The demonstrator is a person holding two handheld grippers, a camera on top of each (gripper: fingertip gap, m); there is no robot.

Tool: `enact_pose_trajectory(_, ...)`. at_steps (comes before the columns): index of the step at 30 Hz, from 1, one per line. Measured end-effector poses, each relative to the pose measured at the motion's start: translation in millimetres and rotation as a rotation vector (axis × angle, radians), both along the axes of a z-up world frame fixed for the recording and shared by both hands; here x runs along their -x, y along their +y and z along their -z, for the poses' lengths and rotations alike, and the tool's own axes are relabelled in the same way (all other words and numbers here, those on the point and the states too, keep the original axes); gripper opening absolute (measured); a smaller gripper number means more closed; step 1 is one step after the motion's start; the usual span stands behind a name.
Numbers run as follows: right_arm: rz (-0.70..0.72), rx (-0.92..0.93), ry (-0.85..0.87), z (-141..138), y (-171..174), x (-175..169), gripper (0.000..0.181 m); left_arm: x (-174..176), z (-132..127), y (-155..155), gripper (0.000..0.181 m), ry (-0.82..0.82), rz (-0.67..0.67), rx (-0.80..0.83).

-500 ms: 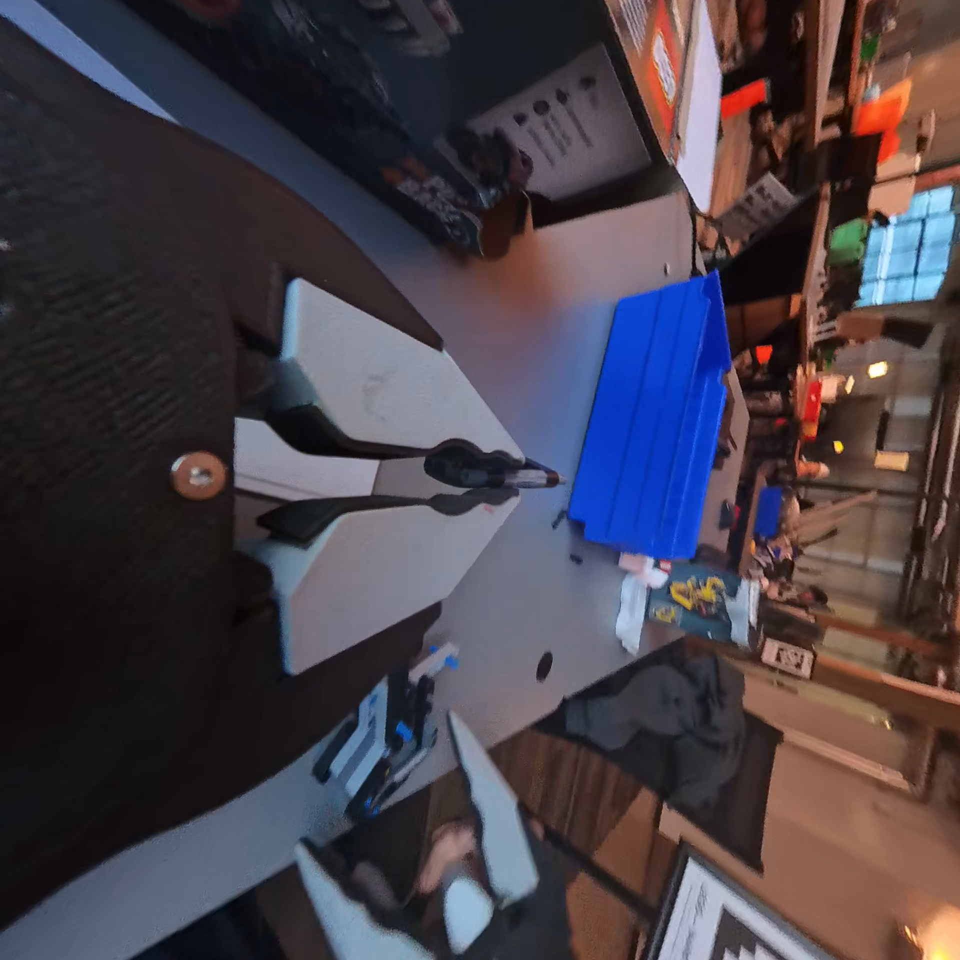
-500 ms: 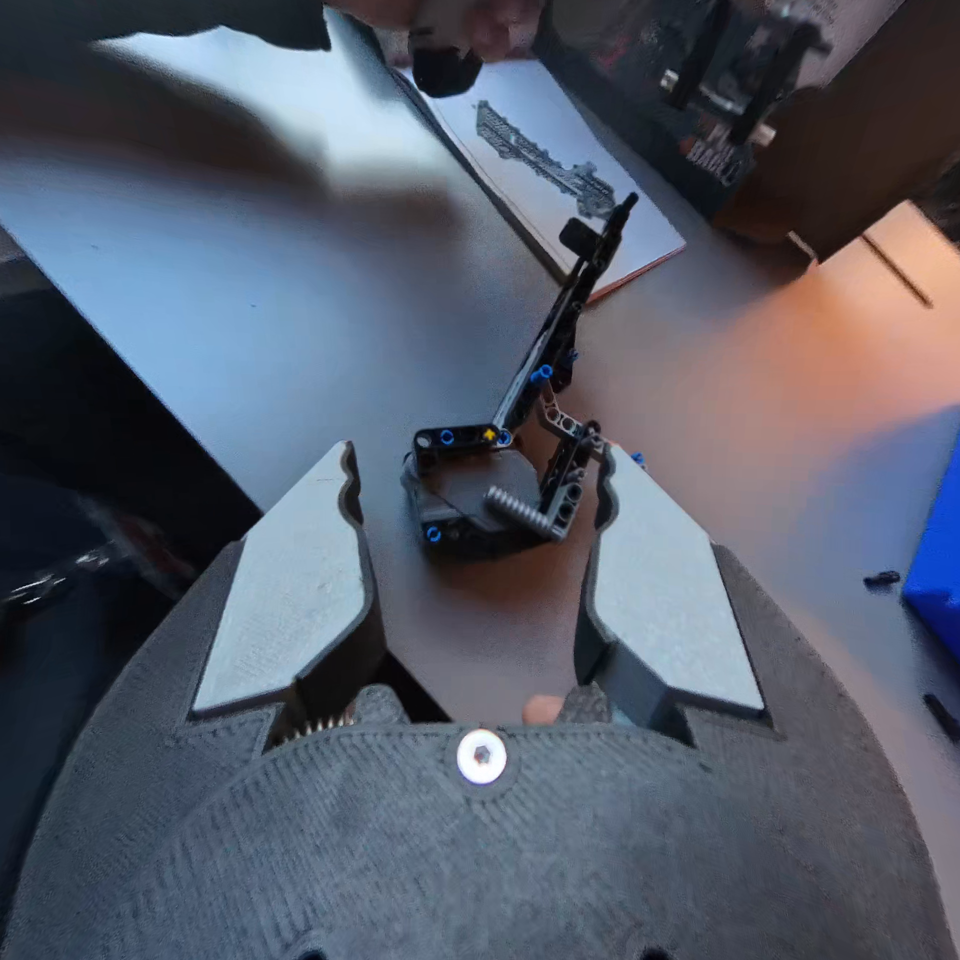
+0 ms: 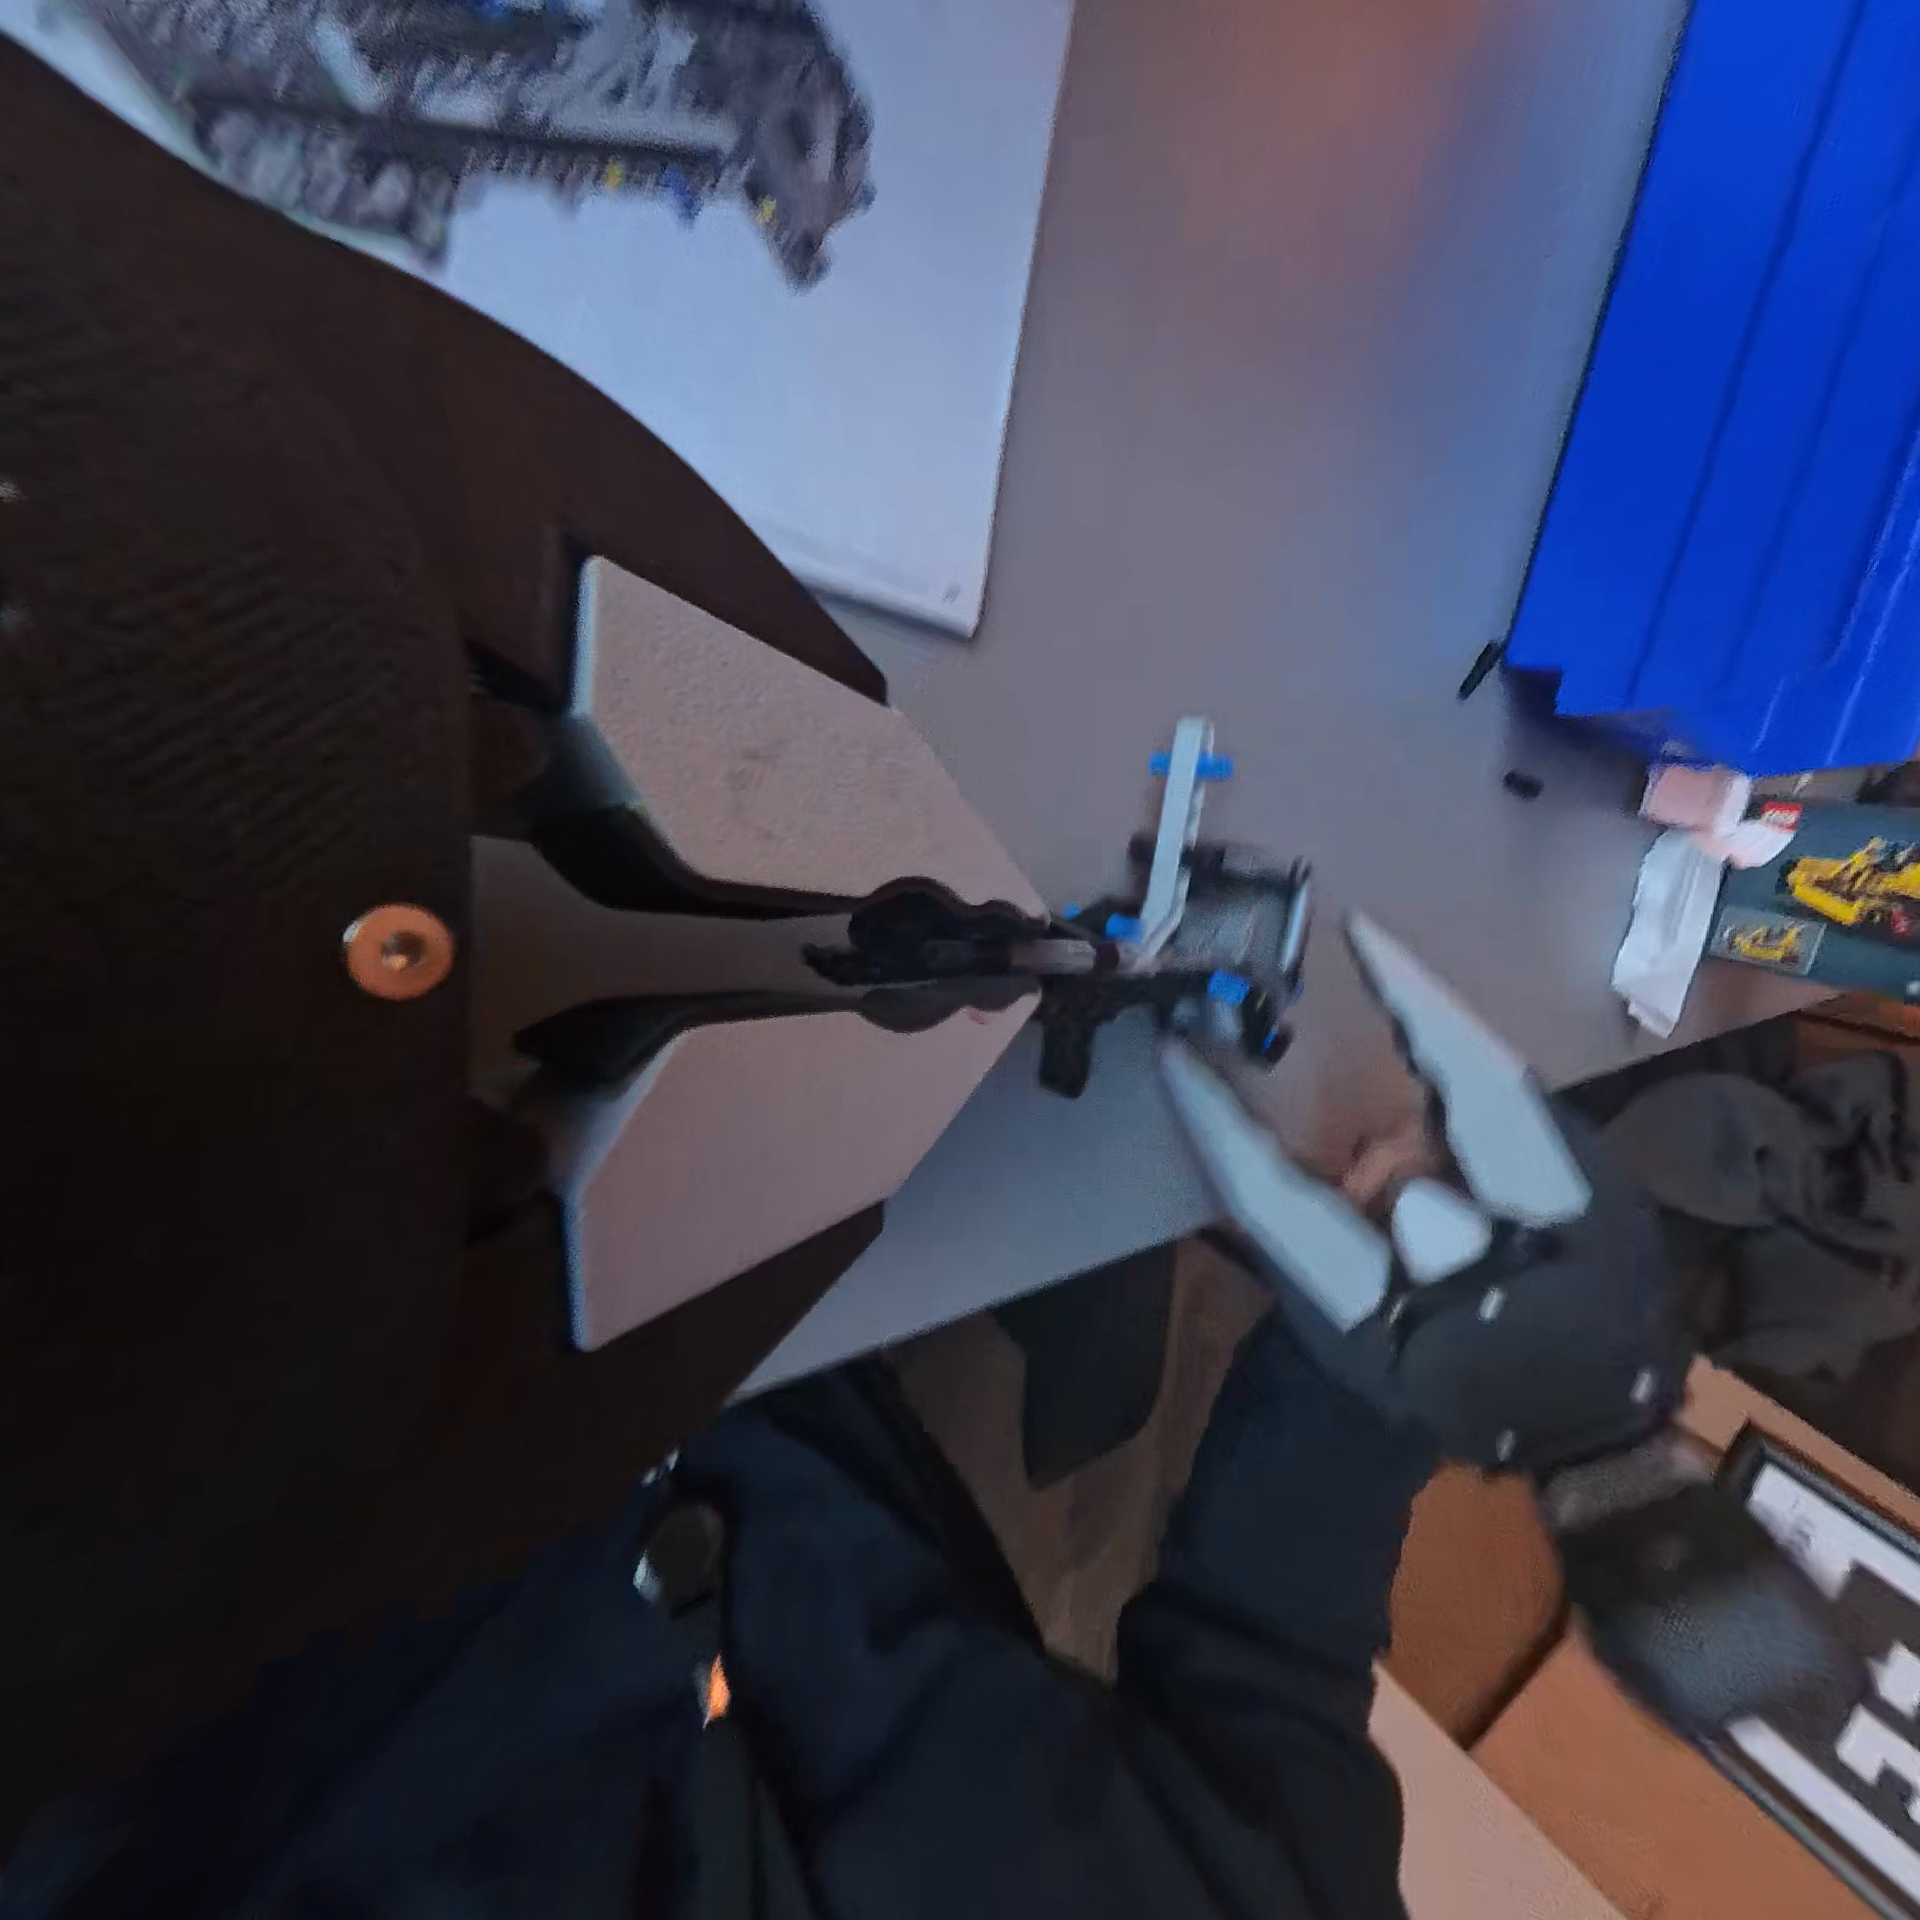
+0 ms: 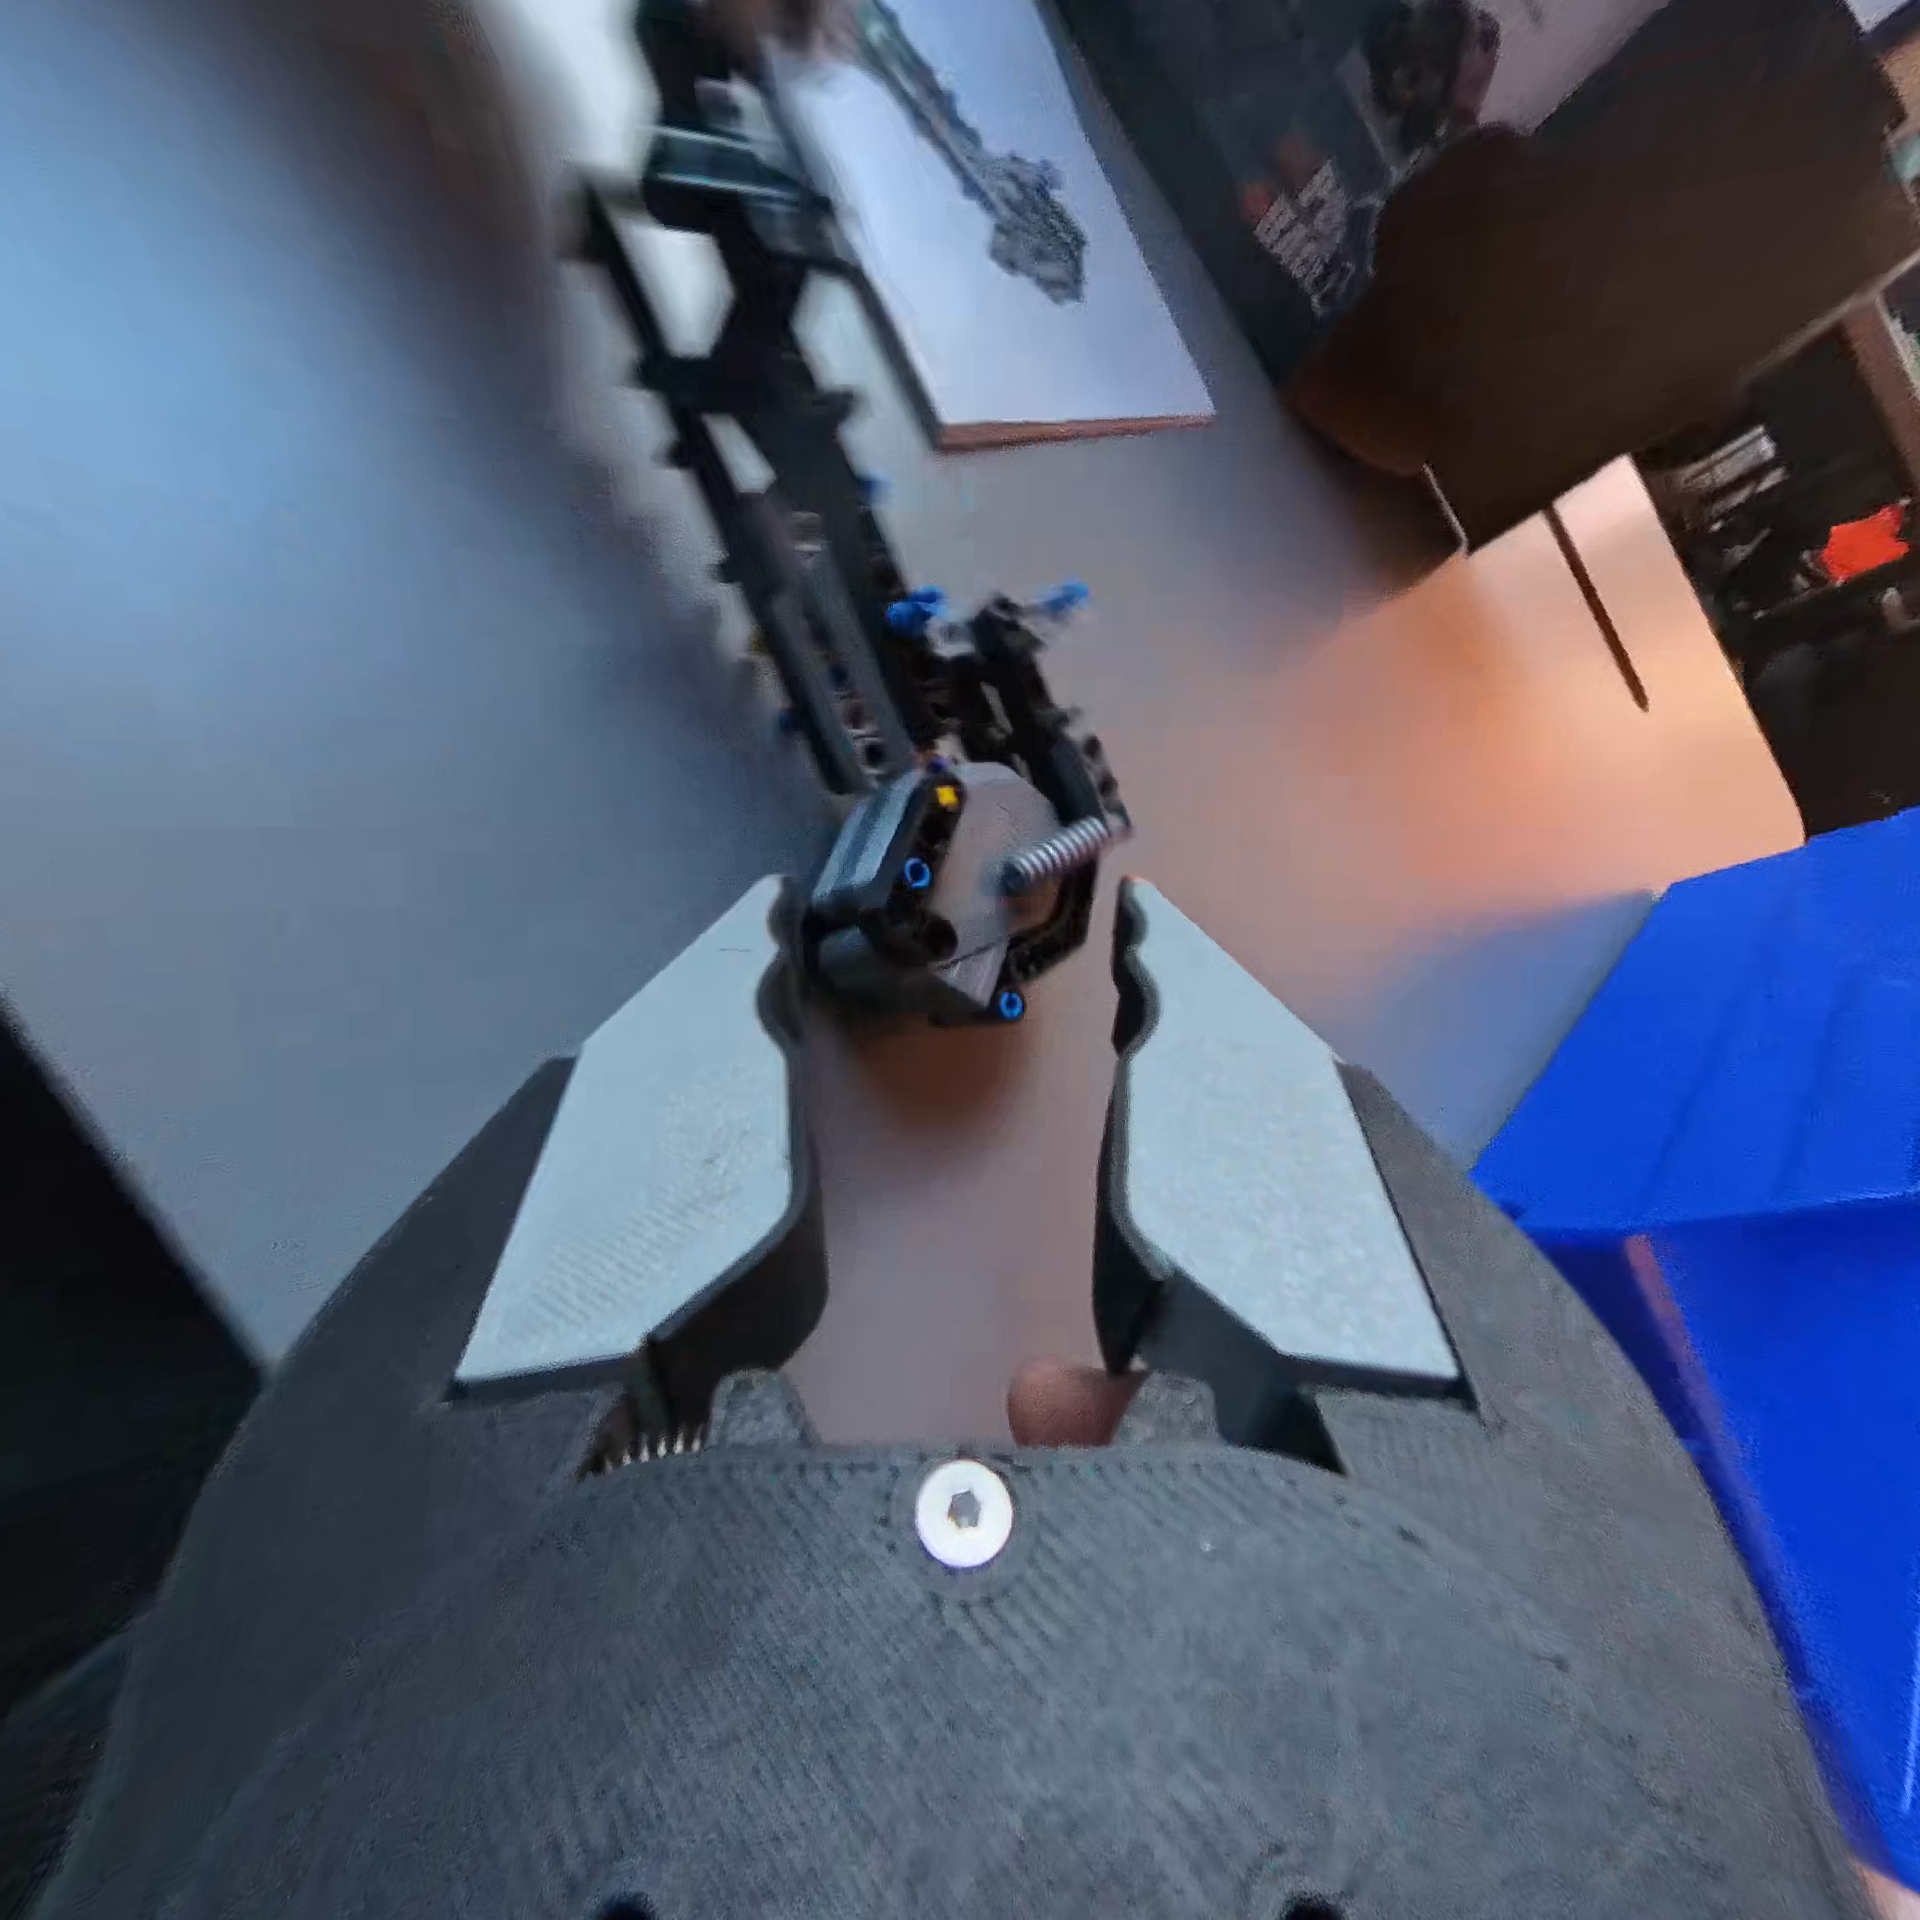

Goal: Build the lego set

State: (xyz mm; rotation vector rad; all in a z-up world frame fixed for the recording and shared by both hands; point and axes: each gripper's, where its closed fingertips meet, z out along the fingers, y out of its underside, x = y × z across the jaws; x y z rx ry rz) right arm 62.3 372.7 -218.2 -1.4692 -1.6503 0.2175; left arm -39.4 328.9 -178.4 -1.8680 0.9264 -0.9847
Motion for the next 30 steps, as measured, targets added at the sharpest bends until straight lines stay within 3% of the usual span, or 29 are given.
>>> enact_pose_trajectory(1,-0.002,0.011,-0.005,0,10,2,0.057,0,1,-14,0.003,-0.013,0.011,0.022)
enact_pose_trajectory(4,0.051,0.098,0.016,-1,44,12,0.066,6,2,-51,0.003,-0.032,-0.002,0.023)
enact_pose_trajectory(7,0.14,0.238,0.081,3,76,24,0.062,30,0,-69,0.003,0.0,-0.073,-0.056)
enact_pose_trajectory(11,0.168,0.37,0.142,1,83,26,0.061,62,16,-74,0.003,0.121,-0.136,-0.085)
enact_pose_trajectory(19,0.292,0.519,0.309,-14,75,-28,0.059,73,-2,-71,0.003,-0.012,-0.178,-0.105)
enact_pose_trajectory(23,0.187,0.614,0.449,-48,58,-31,0.06,75,-20,-65,0.003,-0.166,-0.229,-0.106)
enact_pose_trajectory(26,-0.024,0.669,0.603,-93,20,-7,0.053,66,-31,-59,0.003,-0.295,-0.252,-0.068)
enact_pose_trajectory(30,-0.274,0.714,0.476,-92,-57,38,0.049,42,-36,-54,0.003,-0.365,-0.233,-0.045)
